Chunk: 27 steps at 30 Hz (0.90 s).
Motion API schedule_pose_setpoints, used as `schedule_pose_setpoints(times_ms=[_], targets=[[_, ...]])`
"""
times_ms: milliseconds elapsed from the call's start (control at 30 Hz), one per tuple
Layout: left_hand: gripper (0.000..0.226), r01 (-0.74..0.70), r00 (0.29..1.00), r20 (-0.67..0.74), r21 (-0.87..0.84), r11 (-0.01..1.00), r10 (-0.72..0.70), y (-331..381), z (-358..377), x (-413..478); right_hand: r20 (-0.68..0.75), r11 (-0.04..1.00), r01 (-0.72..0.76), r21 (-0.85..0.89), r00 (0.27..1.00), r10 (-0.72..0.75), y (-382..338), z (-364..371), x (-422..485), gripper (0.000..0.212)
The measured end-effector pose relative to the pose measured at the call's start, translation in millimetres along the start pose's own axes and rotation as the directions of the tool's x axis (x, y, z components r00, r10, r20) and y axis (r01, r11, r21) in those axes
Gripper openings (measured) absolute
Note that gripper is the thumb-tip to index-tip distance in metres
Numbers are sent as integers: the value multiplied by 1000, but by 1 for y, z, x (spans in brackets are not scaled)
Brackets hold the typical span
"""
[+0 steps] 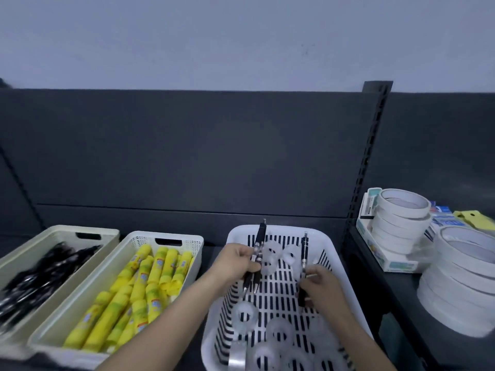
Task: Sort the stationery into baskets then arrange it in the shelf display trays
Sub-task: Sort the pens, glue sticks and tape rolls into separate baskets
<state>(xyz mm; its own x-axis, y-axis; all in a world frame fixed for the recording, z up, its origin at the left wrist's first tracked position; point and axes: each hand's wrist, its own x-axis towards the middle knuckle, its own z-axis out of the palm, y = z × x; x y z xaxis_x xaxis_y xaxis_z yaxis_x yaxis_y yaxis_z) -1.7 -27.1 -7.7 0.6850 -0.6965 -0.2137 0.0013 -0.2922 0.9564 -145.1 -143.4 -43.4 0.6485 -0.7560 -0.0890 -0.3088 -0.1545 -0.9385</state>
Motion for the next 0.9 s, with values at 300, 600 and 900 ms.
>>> schedule_pose_setpoints(times_ms=[300,600,900], targets=[[23,-33,988,-151,-157,987,9,-4,-76,-69,249,997,67,40,966,-75,-42,52,-33,6],[27,-52,906,-424,-146,988,-15,-30,-214,-110,427,984,-28,178,903,-52,-87,145,-45,13],[21,76,802,-597,65,995,-22,-79,-381,-125,440,990,33,134,894,-89,-141,314,-59,41]])
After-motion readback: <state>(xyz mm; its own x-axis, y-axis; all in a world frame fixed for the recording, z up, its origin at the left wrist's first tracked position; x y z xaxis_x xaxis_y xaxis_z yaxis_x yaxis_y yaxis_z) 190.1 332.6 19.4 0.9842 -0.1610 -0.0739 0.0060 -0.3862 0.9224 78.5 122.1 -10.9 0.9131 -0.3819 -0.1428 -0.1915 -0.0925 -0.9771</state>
